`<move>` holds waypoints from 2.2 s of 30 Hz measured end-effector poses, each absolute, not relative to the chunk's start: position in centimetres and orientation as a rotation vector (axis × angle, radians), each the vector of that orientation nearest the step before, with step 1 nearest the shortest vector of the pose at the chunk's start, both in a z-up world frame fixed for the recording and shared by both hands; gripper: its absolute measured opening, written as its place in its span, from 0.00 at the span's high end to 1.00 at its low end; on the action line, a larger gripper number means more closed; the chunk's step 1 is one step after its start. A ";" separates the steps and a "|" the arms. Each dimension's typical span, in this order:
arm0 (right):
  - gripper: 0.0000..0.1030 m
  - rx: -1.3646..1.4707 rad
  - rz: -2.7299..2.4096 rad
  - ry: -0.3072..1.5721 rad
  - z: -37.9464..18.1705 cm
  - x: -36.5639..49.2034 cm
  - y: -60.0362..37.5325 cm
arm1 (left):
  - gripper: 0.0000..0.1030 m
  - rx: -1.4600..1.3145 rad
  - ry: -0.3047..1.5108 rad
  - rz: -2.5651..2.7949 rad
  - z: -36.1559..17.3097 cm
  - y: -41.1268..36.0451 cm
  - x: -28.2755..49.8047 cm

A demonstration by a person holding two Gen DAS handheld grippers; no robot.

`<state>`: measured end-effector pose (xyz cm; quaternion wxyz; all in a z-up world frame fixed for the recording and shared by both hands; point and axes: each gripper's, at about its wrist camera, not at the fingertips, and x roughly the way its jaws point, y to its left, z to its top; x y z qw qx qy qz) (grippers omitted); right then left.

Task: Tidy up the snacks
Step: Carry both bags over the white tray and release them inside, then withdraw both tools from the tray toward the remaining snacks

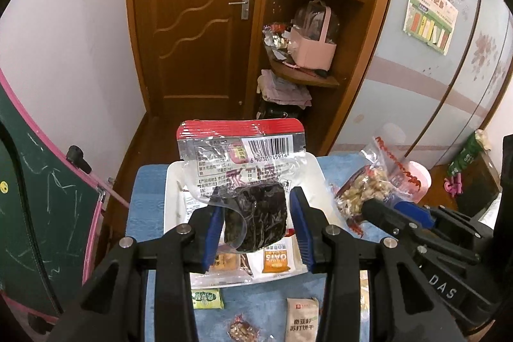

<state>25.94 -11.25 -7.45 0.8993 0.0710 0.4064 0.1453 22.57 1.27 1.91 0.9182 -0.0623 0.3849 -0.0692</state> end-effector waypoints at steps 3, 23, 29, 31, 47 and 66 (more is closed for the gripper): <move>0.73 0.134 0.290 0.858 -8.3 26.8 -11.3 | 0.62 -0.109 0.813 -0.127 1.1 0.6 23.7; 0.56 0.088 0.214 0.944 -11.1 27.5 -11.8 | 0.12 -0.003 0.848 -0.080 -1.1 -0.1 24.6; 0.56 0.114 0.174 0.942 -10.7 26.2 -12.3 | 0.12 -0.008 0.853 -0.098 -0.9 0.1 23.5; 0.56 0.120 0.163 0.942 -10.6 25.6 -12.4 | 0.12 -0.006 0.852 -0.108 -0.8 0.2 22.8; 0.56 0.123 0.114 0.895 -8.4 19.9 -11.1 | 0.12 -0.033 0.807 -0.150 0.8 2.9 16.7; 0.56 0.174 0.063 1.141 -18.5 14.3 -10.3 | 0.12 -0.116 1.110 -0.157 -11.4 3.7 13.4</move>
